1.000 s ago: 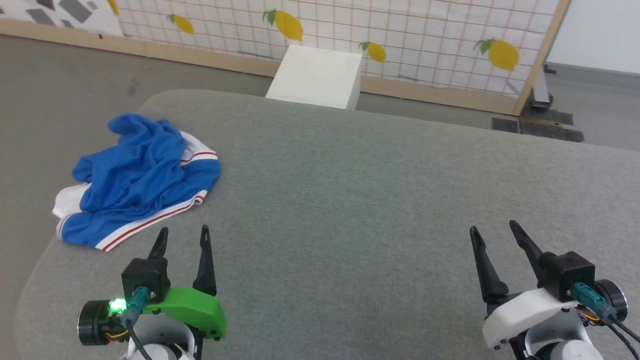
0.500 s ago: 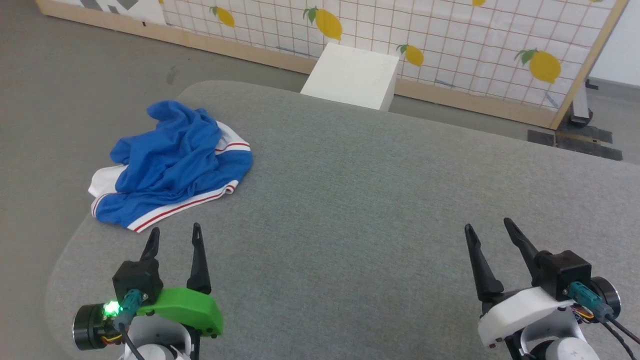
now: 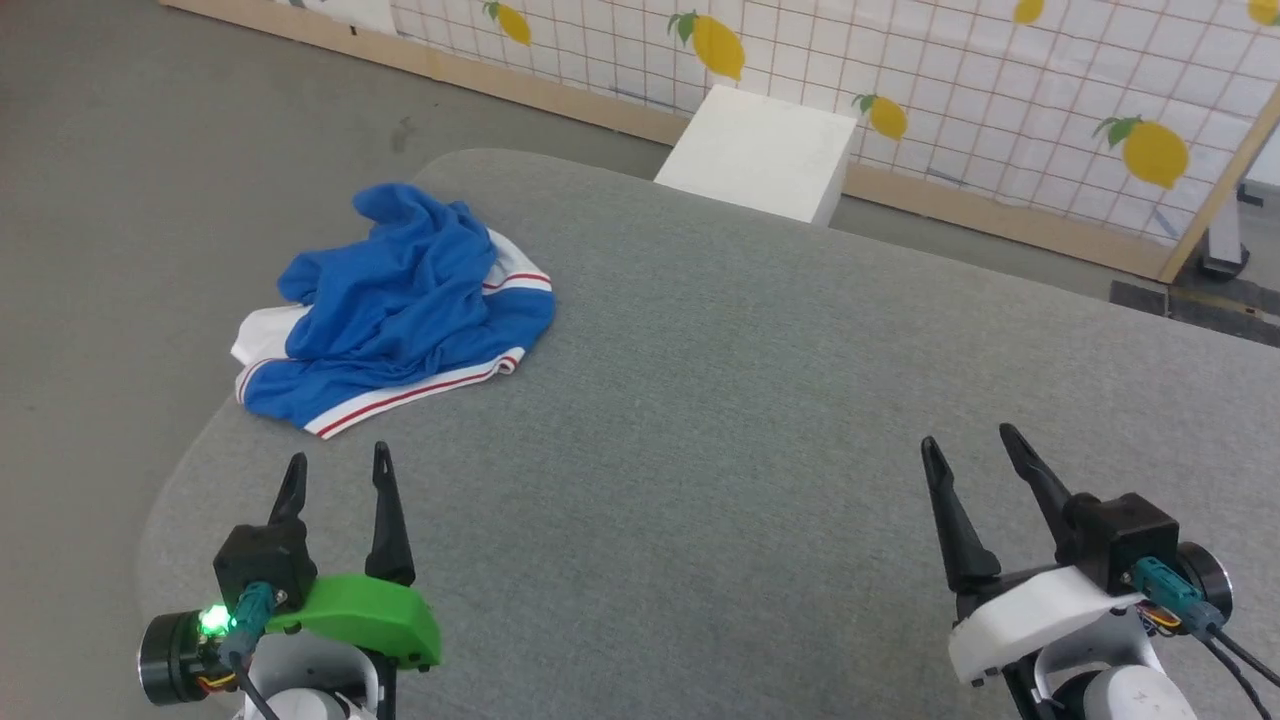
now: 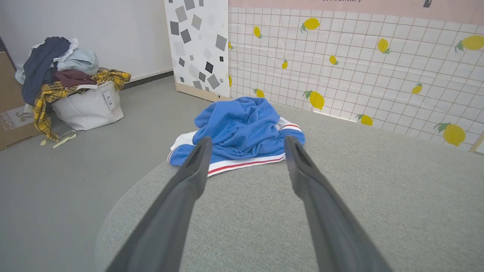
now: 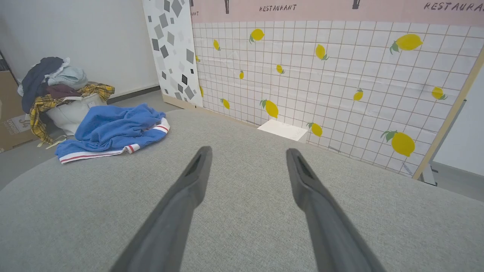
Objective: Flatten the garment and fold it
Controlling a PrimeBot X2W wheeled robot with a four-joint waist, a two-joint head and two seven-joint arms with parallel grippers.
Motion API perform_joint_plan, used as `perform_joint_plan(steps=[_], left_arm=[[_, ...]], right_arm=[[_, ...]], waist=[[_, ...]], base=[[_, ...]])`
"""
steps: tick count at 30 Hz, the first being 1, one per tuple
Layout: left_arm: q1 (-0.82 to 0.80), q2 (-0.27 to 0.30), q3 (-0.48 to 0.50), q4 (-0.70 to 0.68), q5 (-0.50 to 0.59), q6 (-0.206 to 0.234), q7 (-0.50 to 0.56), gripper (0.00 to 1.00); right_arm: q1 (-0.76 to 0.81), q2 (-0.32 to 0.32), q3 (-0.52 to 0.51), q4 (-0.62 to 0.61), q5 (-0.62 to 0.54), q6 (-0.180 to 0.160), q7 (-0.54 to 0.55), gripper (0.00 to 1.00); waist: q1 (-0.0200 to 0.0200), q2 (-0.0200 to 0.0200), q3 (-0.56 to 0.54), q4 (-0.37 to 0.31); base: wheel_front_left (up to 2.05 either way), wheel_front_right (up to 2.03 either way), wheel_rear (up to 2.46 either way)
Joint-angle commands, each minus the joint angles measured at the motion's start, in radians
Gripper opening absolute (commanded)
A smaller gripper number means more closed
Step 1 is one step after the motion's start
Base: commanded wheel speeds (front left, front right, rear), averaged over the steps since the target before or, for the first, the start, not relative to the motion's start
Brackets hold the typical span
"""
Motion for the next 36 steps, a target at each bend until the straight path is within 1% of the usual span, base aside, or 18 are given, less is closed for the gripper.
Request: perform_joint_plan(steps=[1,24,36], left_arm=[[0.02,0.01,-0.004,-0.002,-0.015,0.011,-0.01,1.0],[0.037,0.029,-0.019,-0.015,-0.056,0.07,-0.034,1.0],[0.045,0.037,-0.023,-0.024,-0.082,0.106,-0.053,1.0]], right_arm=[[-0.014,0.001,0.005,0.006,0.01,-0.001,-0.011,1.0],[-0.03,0.001,0.034,0.021,0.028,-0.001,-0.034,1.0],[-0.043,0.002,0.039,0.026,0.041,-0.001,-0.045,1.0]], waist=[[0.0,0.0,-0.001,0.015],[0.0,0.0,-0.006,0.139],[0.0,0.0,0.002,0.188]], base=[[0.0,0.0,0.0],[0.0,0.0,0.0],[0.0,0.0,0.0]])
